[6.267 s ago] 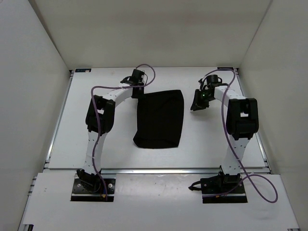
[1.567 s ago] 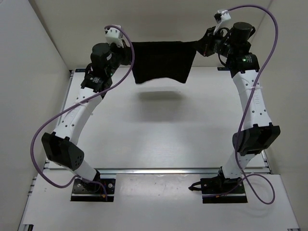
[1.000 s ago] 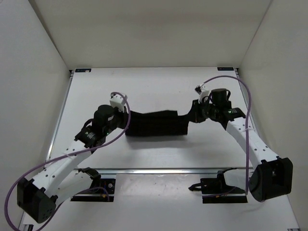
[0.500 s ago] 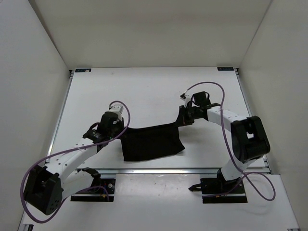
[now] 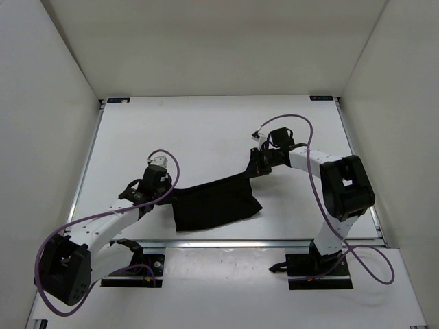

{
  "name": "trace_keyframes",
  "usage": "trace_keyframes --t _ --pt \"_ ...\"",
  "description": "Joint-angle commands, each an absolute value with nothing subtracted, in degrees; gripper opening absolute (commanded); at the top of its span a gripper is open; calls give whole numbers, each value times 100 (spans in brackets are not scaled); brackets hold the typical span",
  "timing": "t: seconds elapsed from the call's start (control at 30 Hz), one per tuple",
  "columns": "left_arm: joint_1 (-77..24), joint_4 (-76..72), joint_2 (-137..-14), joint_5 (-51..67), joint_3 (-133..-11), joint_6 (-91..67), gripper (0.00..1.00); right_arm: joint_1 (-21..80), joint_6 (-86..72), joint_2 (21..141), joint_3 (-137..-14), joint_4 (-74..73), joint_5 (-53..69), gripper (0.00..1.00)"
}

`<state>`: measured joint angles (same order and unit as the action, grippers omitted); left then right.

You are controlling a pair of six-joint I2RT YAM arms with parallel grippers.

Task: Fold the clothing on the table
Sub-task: Fold the skirt

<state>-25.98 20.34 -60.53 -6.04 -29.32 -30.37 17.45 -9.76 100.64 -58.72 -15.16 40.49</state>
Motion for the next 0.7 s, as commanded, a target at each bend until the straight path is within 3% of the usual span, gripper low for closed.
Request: trace_keyframes --t 0.0,0.03,0.07,0.1,0.17,0.3,0.47,0.53,0.6,0.63,0.67 --pt "-2382 2180 -6073 -967 -2725 -3076 4 1538 -791 10282 -6257 -1256 3946 4" --pt "-2356 2075 -6056 -949 -2716 -3024 19 1564 -730 10362 -6362 -1222 3911 15" --pt "-2382 1961 -6125 -923 -2725 -2997 32 1530 -721 10415 -6520 -1317 3929 34" --pt "-2330 1969 -6152 -801 -2846 -2936 52 1494 -686 10459 -6608 -1414 3920 40" --pt "-2285 2047 -6179 -722 -3232 -2822 74 1372 -598 10459 -6854 -1520 3928 55" --pt "-2355 2293 -5994 -808 -3769 -2611 88 1152 -510 10047 -7023 -1836 4007 66" --pt "-2443 2505 -5529 -721 -3763 -2628 82 1212 -308 9441 -6374 -2215 4042 66" --pt "-2478 2514 -5248 -537 -3595 -2716 67 1326 -334 9125 -6048 -2171 4095 53" --pt "-2531 2531 -5133 -387 -3402 -2952 39 1485 -570 8835 -5740 -2101 4201 13" --pt "-2566 2557 -5098 -308 -3367 -3014 33 1511 -615 8807 -5696 -2074 4219 7" --pt "-2662 2558 -5089 -282 -3297 -3119 25 1625 -650 8754 -5626 -2074 4306 8"
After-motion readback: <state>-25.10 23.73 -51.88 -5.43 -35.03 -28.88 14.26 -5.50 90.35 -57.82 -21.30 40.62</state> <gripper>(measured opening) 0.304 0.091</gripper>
